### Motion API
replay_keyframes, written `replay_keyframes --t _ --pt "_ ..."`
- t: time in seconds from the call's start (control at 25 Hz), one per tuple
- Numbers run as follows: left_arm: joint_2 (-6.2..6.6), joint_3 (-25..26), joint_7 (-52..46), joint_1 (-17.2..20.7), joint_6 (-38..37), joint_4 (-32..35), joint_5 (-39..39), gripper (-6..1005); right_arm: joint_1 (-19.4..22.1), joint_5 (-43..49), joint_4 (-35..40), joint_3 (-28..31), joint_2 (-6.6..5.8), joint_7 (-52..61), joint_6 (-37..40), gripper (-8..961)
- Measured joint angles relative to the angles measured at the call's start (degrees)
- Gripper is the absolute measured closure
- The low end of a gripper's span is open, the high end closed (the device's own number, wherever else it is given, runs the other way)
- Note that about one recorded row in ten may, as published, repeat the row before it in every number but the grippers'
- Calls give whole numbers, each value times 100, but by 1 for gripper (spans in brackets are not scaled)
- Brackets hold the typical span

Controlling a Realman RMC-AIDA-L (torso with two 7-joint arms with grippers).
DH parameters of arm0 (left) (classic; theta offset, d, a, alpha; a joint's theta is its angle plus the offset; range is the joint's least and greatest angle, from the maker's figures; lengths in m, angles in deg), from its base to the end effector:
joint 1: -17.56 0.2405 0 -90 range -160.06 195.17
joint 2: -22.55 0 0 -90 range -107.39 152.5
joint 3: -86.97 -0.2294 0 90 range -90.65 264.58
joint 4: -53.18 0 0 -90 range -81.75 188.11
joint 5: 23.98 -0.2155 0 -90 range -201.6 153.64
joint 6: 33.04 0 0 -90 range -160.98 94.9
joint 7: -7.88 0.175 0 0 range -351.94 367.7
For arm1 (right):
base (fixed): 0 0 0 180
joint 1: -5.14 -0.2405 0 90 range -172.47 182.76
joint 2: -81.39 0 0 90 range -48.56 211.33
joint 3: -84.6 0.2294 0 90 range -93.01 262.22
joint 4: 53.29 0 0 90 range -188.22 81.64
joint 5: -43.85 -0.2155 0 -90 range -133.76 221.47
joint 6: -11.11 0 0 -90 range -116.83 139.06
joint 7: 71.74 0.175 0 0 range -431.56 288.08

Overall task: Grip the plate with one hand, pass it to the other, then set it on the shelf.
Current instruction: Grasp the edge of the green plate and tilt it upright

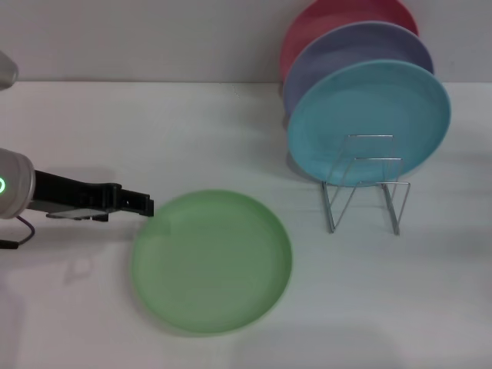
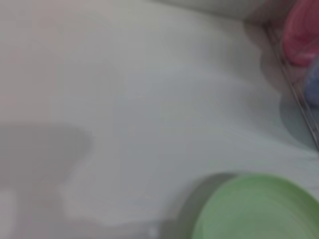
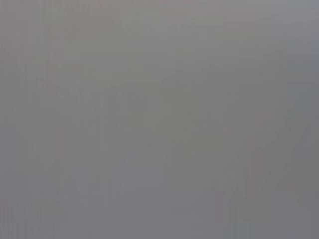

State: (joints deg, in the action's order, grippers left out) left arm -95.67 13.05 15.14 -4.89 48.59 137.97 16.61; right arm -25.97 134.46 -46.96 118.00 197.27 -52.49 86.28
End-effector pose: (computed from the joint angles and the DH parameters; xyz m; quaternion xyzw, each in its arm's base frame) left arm -0.1960 0.3518 0.0200 -0.7795 -0.5793 -0.0085 0.2383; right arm 0.3540 0.3613 0.1314 -0.5069 0.2295 0.3512 0.7530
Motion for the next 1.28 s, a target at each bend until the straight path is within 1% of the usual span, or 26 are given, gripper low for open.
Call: replay_keyframes --t 0.08,0.28,0.44,0.64,1.28 --pt "2 -148 -289 -109 131 1 -213 188 -19 12 3 0 -35 0 64 245" --pt "-2 -282 -560 -204 227 -55 -460 188 -52 25 21 0 -90 0 77 245" --pt "-6 -404 -715 -362 267 -372 -675 188 -72 28 26 -3 -115 -1 78 245" --pt "-8 -467 -764 -490 262 -628 -733 188 -95 31 82 -10 -127 -4 78 245" --pt "-16 -685 -792 -716 126 -1009 -853 189 -97 36 106 -9 -136 -9 77 245"
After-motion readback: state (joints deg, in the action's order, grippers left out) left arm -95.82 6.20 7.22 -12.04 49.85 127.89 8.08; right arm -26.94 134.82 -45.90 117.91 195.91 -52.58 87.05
